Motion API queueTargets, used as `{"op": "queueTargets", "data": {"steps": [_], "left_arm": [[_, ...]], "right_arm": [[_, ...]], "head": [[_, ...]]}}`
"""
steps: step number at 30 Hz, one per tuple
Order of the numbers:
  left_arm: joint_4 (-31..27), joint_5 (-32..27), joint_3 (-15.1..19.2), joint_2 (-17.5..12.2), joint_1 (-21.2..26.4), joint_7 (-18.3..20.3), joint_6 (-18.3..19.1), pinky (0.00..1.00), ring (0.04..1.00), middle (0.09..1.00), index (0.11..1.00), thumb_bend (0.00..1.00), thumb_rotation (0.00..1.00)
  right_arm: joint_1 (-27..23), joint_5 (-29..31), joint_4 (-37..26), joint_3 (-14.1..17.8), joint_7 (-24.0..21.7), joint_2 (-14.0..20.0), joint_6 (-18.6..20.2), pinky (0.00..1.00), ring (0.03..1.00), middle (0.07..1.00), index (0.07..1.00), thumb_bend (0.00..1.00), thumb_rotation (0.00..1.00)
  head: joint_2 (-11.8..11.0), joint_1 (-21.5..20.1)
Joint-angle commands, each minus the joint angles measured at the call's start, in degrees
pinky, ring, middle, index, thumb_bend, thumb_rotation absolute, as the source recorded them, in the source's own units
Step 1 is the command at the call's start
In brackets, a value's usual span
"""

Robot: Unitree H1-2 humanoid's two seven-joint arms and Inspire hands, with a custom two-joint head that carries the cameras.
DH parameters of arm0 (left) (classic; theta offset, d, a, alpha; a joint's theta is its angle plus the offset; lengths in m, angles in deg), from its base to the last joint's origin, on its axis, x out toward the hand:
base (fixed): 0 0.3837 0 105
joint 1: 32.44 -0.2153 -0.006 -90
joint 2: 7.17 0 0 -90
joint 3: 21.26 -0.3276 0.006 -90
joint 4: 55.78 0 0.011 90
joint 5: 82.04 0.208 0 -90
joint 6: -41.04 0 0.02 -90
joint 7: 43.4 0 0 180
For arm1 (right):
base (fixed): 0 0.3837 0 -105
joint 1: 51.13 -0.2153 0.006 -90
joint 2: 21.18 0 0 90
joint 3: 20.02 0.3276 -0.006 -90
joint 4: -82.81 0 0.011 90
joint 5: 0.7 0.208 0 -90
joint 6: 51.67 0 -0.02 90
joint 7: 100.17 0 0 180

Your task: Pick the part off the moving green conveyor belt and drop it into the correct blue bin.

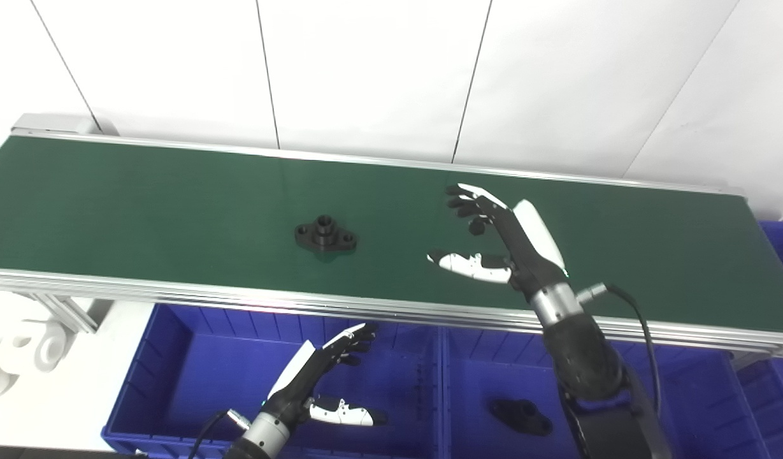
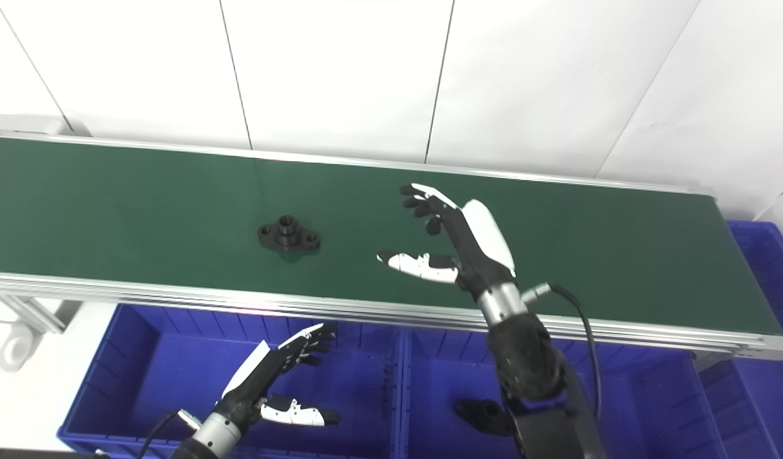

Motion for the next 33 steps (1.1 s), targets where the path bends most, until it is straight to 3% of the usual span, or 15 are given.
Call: {"op": "queueTargets", "data": {"steps": [1,13,24,33], "left_arm": [[-0.1,-1.0,0.1,-0.1,1.7,0.5,-2.4,0.74,0.825,0.868,0.877,0.65,0.29],[1.7,-1.7,-0.4,-0.5,2.7,1.5,-3.2,0.74,0.829,0.878,0.875,0.64,0.25],[2.8,-0.3,-1.5,-0.5,3.6,0.9,-3.2,0.75,0.827,0.866,0.871,0.65,0.25],[3.7,-0.3,-1.9,0.2,4.0,0.5,-3.2,0.77,0.822,0.859,0.87,0.64,0.24]], "right_arm": [[-3.6,-1.2,0.6,-0.8,-0.1,0.7,1.1,0.67,0.748,0.769,0.824,0.74,0.39],[-12.5,-8.6,11.4,-7.1,-1.2,2.3,3.9,0.65,0.731,0.772,0.839,0.77,0.43],[-20.8,-12.6,21.6,-12.8,-1.9,4.5,2.4,0.68,0.769,0.814,0.83,0.77,0.4],[-26.2,-13.9,28.0,-16.9,-3.9,5.3,2.3,0.71,0.784,0.823,0.844,0.77,0.43]], "head": [[0.0,0.0],[-1.1,-0.2],[-1.2,1.0],[-1.6,1.3]]}}
